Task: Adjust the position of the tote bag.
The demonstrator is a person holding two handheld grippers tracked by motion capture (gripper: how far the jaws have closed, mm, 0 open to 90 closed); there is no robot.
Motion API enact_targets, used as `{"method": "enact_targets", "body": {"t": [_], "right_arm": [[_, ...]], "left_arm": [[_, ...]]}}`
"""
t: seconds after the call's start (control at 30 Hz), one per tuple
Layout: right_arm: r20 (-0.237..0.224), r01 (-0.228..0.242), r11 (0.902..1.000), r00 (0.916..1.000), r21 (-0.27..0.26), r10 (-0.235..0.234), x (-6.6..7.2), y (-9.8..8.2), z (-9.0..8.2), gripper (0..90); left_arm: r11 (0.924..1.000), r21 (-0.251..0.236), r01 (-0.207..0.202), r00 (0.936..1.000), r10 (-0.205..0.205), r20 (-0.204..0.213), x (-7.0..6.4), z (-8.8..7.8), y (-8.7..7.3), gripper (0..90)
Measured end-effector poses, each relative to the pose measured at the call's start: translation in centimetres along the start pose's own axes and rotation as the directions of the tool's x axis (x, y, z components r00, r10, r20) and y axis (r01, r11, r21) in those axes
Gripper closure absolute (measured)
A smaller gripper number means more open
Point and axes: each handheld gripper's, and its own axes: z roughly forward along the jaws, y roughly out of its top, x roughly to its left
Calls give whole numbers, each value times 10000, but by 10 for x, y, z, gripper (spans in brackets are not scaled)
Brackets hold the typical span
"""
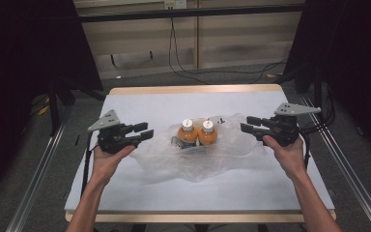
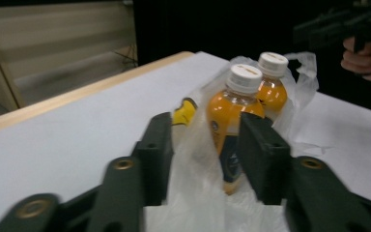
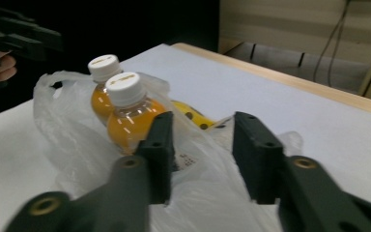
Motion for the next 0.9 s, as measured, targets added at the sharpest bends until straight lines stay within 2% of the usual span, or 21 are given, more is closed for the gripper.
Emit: {"method": "enact_targets", "body": {"t": [0.07,0.1,0.17,0.2,0.23,0.3,0.37,0.4,0.43,0.47,0.53,0.57,0.63,0.67,0.7,0.73,0.77,0.8,0.83,0.87,0.9], "right_arm": [[-308,370,9985,9989,408,-357,3,5,7,711],[-582,676,9939,9963,877,-626,5,8,15,796],[-709,755,9909,9952,1116,-678,6,8,19,818],[-835,905,9852,9934,1453,-789,7,8,24,839],[-988,1197,9737,9899,1941,-1020,8,6,31,854],[-1042,1491,9562,9865,2518,-1264,10,3,42,883],[-1190,1566,9458,9847,2847,-1272,9,0,51,900],[-1294,1623,9357,9834,3133,-1273,8,1,60,900],[-1294,1623,9357,9834,3133,-1273,8,1,60,900],[-1381,1695,9283,9818,3309,-1301,8,2,64,900],[-1579,1814,9159,9786,3580,-1321,8,3,72,900],[-1632,1844,9093,9778,3730,-1314,8,4,77,900],[-1627,1806,9050,9786,3851,-1260,6,6,85,900],[-1674,1750,9040,9789,3901,-1172,5,7,88,900],[-1648,1655,9048,9804,3924,-1079,3,6,92,900],[-1642,1546,9037,9818,3994,-954,2,5,96,900],[-1652,1542,8925,9820,4238,-912,0,0,104,900],[-1652,1542,8925,9820,4238,-912,0,0,104,900],[-1610,1480,8885,9833,4344,-850,0,-2,108,900],[-1664,1420,8868,9832,4397,-749,-2,-6,111,900],[-1626,1362,8846,9842,4461,-696,-3,-9,114,900]], "left_arm": [[9989,368,-298,9981,277,559,-5,15,1,673],[9974,571,-432,9965,390,733,-8,21,2,757],[9917,1018,-783,9937,695,878,-10,33,2,796],[9876,1246,-958,9925,851,879,-10,39,0,869],[9859,1370,-962,9921,839,931,-10,43,-1,900],[9793,1772,-982,9917,816,989,-10,52,-3,900],[9635,2396,-1191,9906,992,938,-9,61,-5,900],[9582,2569,-1261,9896,1034,1001,-8,65,-6,900],[9524,2744,-1328,9894,1110,935,-8,69,-6,900],[9443,2953,-1453,9885,1262,829,-8,71,-5,900],[9377,3108,-1553,9867,1321,943,-6,75,-5,900],[9397,3097,-1453,9877,1198,1000,-5,79,-6,900],[9259,3446,-1546,9868,1281,987,-2,85,-6,900],[9242,3497,-1537,9860,1204,1152,-1,90,-8,900],[9163,3668,-1605,9848,1239,1214,-1,94,-10,900],[9121,3773,-1604,9849,1226,1224,-1,97,-12,900],[9091,3828,-1643,9837,1225,1313,-2,101,-15,900],[9091,3828,-1643,9837,1225,1313,-2,101,-15,900],[9016,3986,-1679,9831,1232,1353,-2,102,-18,900],[8994,4045,-1658,9831,1182,1401,-2,104,-21,900],[8919,4188,-1710,9818,1185,1484,-2,106,-24,900]]}}
